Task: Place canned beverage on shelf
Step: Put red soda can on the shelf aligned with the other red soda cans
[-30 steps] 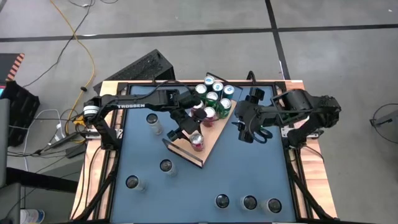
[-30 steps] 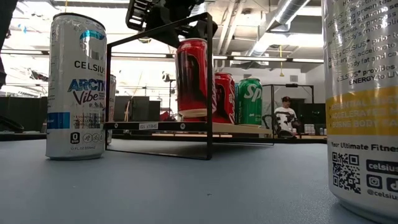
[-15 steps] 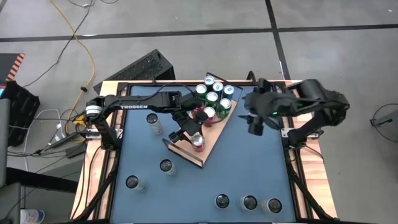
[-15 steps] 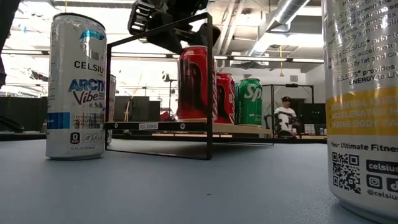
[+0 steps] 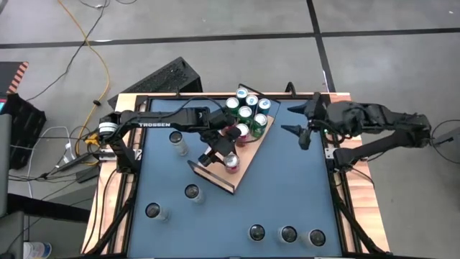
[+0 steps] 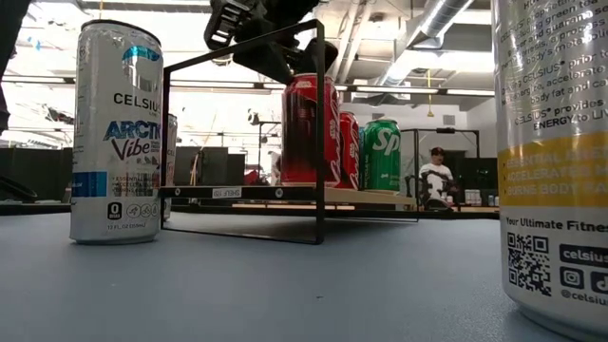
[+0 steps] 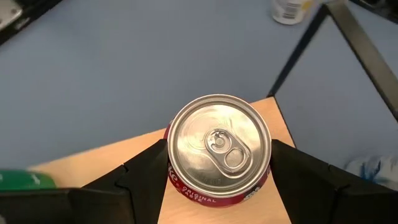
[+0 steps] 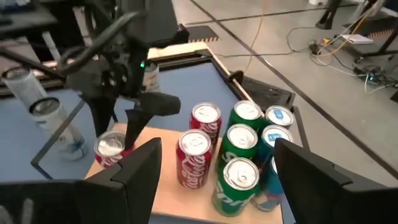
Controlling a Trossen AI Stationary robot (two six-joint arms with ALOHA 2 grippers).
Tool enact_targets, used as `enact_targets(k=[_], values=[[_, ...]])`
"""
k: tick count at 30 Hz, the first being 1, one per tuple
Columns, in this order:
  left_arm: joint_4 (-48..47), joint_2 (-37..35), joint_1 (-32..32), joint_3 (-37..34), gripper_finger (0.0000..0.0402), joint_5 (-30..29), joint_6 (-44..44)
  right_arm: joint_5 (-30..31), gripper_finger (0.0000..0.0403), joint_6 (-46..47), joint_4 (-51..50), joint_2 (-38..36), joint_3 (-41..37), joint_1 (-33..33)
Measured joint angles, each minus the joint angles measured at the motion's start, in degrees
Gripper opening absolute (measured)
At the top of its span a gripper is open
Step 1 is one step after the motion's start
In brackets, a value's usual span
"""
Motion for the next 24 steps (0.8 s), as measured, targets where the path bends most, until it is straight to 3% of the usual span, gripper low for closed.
enact_targets(k=[24], values=[[2.5, 0.1, -0.5, 0.0, 0.0243, -2.2, -11.5, -2.9, 0.0295, -0.3, -5.9, 2.5, -0.1, 0.2]])
